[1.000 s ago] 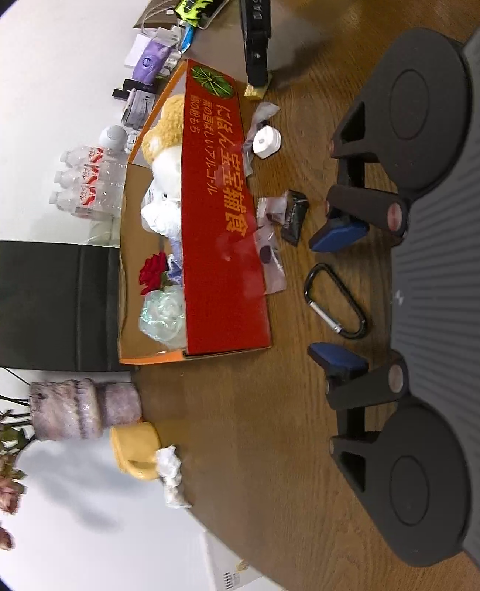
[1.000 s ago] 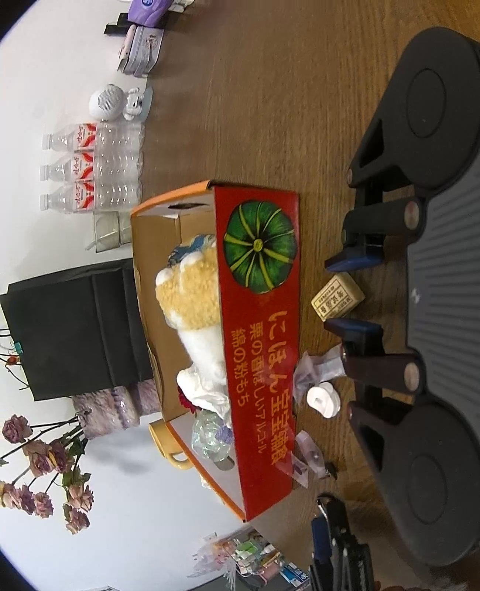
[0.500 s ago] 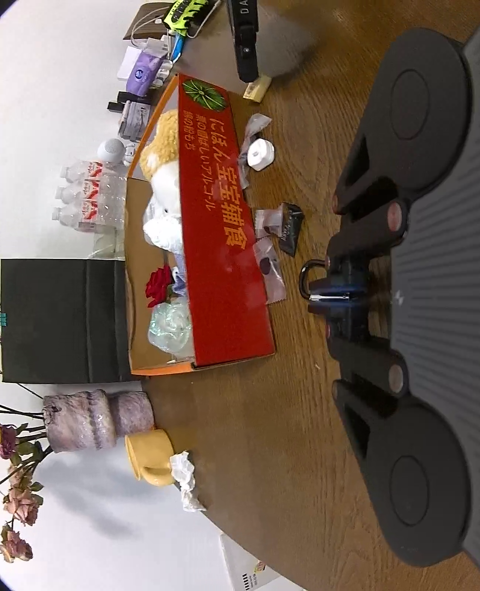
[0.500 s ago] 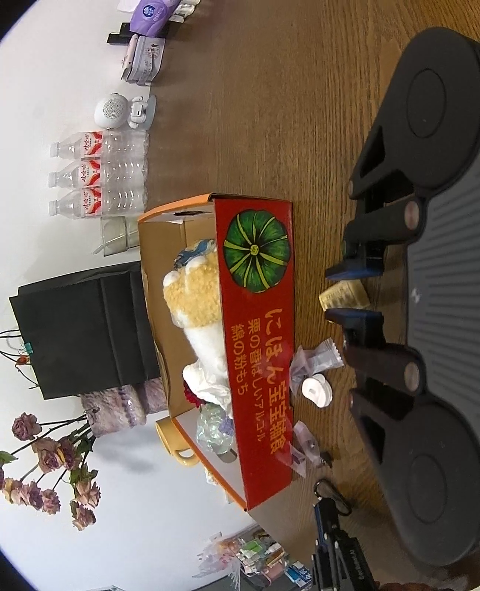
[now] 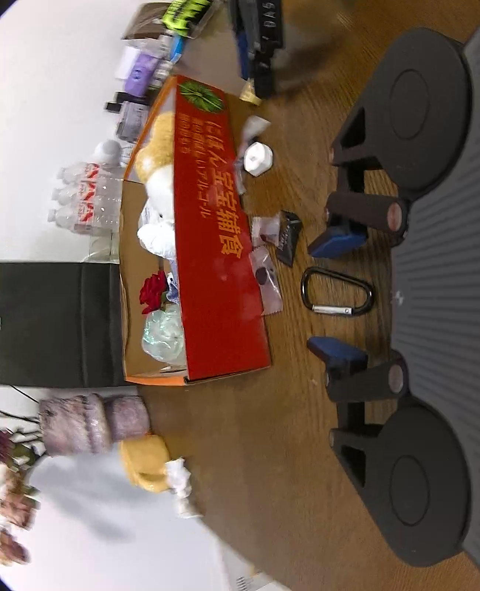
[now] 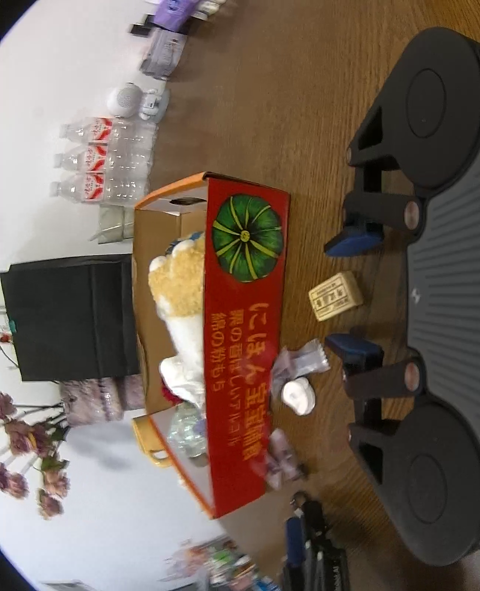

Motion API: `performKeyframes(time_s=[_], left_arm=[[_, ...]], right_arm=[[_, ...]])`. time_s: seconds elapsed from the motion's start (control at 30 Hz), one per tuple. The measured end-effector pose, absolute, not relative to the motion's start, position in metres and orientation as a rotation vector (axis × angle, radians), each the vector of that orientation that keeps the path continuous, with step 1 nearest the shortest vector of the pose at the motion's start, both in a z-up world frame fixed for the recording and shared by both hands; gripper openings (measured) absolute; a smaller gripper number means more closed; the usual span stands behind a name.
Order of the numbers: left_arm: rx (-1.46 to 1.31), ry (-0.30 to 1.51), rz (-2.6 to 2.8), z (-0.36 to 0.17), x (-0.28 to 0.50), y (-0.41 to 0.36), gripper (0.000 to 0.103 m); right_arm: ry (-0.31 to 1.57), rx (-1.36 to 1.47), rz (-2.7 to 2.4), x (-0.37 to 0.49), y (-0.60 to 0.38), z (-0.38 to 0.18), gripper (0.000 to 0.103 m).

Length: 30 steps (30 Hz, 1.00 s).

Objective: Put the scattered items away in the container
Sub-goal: 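Grasp black carabiner with left gripper while right grasps small beige block, then carry carabiner and beige block over the box and open both grippers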

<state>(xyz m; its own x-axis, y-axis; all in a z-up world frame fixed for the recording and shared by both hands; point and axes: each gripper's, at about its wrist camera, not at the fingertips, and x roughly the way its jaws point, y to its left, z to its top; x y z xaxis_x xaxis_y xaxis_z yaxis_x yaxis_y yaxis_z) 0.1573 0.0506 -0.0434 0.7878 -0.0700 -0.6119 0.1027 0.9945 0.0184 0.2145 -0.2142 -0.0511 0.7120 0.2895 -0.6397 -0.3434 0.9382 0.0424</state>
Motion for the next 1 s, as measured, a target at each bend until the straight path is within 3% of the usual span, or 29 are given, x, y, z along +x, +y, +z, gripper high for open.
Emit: performKeyframes(time_s=[0.03,0.3,0.37,0.73,1.0], left_arm=[[0.043,0.656,-0.1,-0.043,0.157,0.051,0.028],[0.064,0.632,-0.094,-0.043,0.154,0.046,0.025],[0.075,0.613,-0.093,-0.04,0.152,0.045,0.006],[0.053,0.613,-0.094,-0.038,0.153,0.05,0.005],[0.055,0.507,-0.108,-0.013,0.138,0.048,0.005]], right_arm=[[0.691,-0.088,0.352,0.213,-0.214,-0.051,0.023],[0.68,-0.07,0.354,0.209,-0.217,-0.049,0.023],[0.673,-0.062,0.355,0.208,-0.218,-0.048,0.023],[0.663,-0.056,0.349,0.207,-0.218,-0.044,0.023],[0.623,-0.037,0.353,0.2,-0.223,-0.033,0.022]])
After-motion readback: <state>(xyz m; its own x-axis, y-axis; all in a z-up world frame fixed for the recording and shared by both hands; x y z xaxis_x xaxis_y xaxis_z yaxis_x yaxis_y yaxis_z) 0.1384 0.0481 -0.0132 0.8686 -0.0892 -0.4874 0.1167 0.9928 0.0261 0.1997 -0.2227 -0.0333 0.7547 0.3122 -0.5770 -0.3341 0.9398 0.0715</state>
